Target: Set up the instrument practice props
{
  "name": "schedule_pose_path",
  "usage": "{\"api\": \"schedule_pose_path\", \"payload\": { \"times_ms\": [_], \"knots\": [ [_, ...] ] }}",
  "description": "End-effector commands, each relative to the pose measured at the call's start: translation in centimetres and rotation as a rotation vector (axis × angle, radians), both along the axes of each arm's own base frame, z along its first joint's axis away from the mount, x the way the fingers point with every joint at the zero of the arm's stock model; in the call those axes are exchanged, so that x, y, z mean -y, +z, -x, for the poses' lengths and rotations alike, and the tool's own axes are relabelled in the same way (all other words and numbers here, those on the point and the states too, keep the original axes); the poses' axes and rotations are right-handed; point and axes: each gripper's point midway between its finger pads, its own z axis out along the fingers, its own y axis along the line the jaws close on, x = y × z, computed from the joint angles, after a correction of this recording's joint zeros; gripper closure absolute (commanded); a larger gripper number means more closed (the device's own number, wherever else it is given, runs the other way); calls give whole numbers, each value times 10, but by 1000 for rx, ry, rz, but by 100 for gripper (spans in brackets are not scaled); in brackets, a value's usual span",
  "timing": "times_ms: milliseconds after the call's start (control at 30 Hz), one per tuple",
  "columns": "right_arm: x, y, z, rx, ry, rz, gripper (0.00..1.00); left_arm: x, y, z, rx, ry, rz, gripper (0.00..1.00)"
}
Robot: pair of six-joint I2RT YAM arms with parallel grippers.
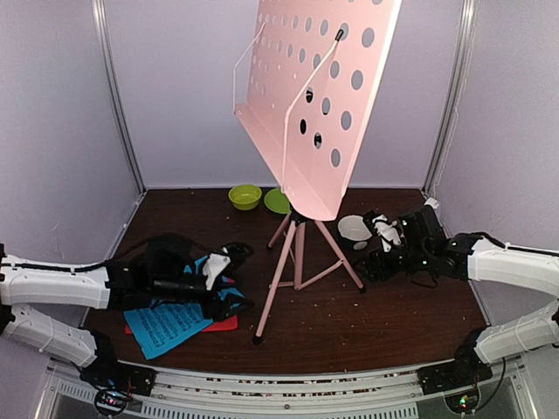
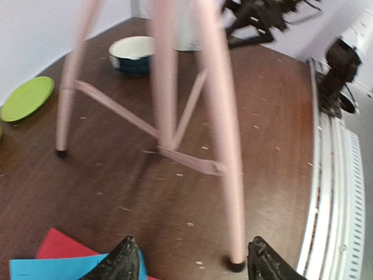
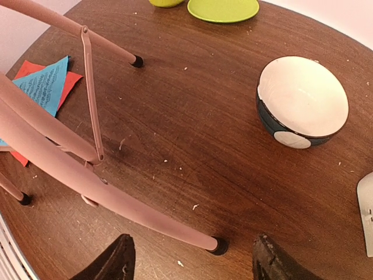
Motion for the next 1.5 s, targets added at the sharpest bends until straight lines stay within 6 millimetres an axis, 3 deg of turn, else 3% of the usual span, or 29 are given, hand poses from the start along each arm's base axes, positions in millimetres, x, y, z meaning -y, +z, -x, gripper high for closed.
{"api": "schedule_pose_path", "payload": {
  "times_ms": [0, 167, 267, 567, 700, 1100, 1467],
  "knots": [
    [11, -4, 3, -38, -109, -53, 34, -27, 26, -52, 103, 84, 10, 34],
    [15, -17, 10, -122, -214, -169, 42, -23, 42, -106, 215, 82, -15, 40],
    [15, -25, 15, -163, -256, -214, 47, -8, 32, -129, 244, -2, -33, 43],
    [15, -39, 22, -249, -357, -306, 58, 33, 40, -175, 324, -196, 15, 42],
    [8, -42, 23, -287, -384, -357, 60, 48, 30, -185, 348, -264, 22, 40],
    [-13, -57, 19, -357, -437, -417, 66, 77, 35, -194, 305, -364, 127, 44],
    [-34, -61, 6, -384, -453, -455, 67, 90, 37, -184, 287, -357, 140, 59]
  ]
}}
